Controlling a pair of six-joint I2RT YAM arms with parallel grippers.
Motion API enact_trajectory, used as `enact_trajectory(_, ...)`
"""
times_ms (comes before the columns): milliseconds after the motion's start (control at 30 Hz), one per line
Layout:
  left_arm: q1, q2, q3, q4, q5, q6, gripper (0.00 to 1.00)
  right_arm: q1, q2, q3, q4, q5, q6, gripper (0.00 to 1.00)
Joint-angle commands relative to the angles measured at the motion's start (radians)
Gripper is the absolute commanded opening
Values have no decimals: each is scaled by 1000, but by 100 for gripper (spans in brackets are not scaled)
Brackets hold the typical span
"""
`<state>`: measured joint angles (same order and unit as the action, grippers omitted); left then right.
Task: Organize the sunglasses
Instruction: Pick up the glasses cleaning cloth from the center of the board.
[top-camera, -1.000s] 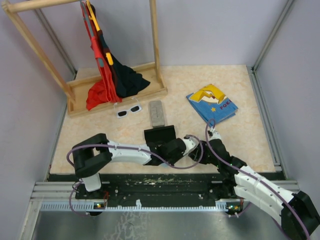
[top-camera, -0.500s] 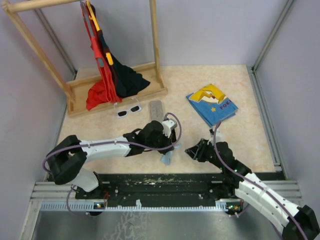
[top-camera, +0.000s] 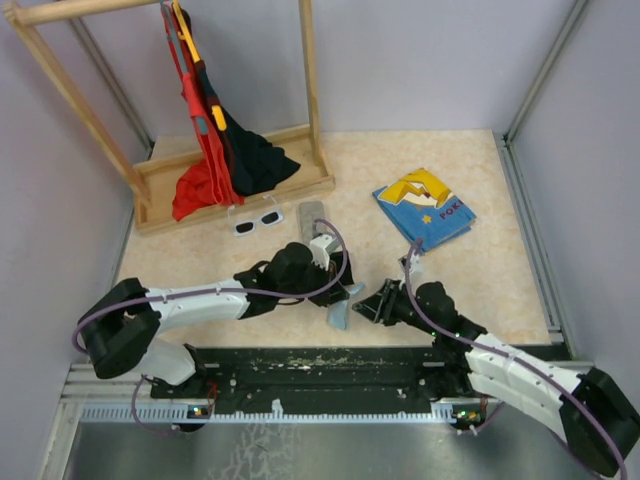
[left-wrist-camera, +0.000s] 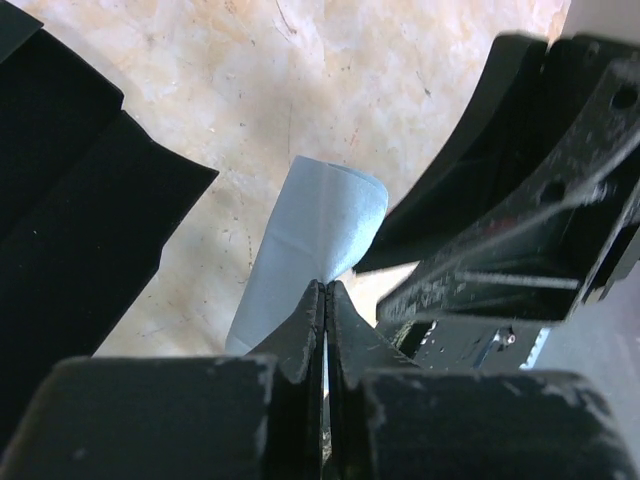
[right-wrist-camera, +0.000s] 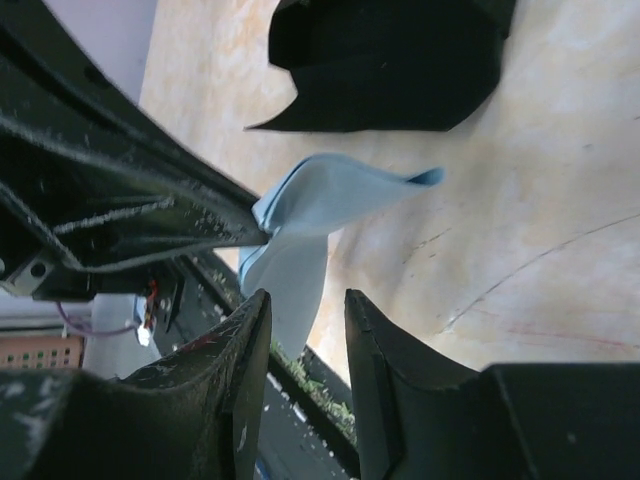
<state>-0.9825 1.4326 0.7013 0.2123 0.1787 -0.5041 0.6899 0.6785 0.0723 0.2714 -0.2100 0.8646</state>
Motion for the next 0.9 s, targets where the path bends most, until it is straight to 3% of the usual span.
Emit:
enact_trajectory(0, 7, -30, -20, 76, -3, -71, 1, 79, 64, 26, 164, 46, 2, 37)
enact_trajectory(600, 8, -35, -12, 58, -34, -71, 1, 105, 129, 21, 241, 19, 15, 36)
enact_trajectory(867, 8, -39, -11, 52, -38, -71, 1, 107, 175, 20, 283, 2, 23, 30)
